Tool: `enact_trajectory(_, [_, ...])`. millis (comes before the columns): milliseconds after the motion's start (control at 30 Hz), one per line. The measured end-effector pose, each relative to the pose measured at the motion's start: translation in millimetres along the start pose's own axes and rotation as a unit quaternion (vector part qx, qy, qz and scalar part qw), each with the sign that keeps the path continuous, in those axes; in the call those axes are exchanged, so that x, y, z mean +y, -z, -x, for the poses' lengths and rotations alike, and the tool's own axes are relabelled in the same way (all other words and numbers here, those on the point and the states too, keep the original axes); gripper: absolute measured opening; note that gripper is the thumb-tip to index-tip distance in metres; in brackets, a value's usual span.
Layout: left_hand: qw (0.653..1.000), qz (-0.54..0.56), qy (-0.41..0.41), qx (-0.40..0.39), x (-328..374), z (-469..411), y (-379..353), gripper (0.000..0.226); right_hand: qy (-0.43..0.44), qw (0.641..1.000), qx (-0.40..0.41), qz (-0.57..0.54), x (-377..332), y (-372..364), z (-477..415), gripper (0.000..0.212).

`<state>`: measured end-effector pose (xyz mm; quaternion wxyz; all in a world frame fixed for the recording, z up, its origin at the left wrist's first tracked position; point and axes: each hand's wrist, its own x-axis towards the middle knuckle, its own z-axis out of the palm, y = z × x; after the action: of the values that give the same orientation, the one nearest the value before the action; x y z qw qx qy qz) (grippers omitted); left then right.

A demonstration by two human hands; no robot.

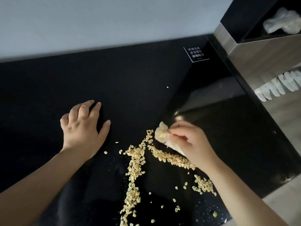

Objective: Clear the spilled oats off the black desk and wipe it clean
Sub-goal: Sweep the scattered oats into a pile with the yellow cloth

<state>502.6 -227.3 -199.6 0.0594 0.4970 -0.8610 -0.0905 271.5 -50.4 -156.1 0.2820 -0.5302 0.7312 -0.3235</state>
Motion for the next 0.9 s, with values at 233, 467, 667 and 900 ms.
enact_trajectory(233, [1.000, 0.006, -0.017, -0.004, 5, 2, 5, 0.068, 0.012, 0.981, 0.189, 0.035, 18, 46, -109, 0.021])
enact_trajectory(467, [1.000, 0.010, -0.009, 0.007, 8, 2, 5, 0.067, -0.015, 0.985, 0.170, 0.036, 45, 27, -163, 0.019])
enact_trajectory(667, [1.000, 0.003, -0.011, -0.004, 4, -1, 2, 0.067, 0.069, 0.994, 0.067, 0.057, 23, -12, -99, 0.013])
enact_trajectory(900, [1.000, -0.001, -0.001, -0.010, 3, -4, 6, 0.068, 0.058, 0.996, -0.066, 0.011, -7, -39, -18, 0.014])
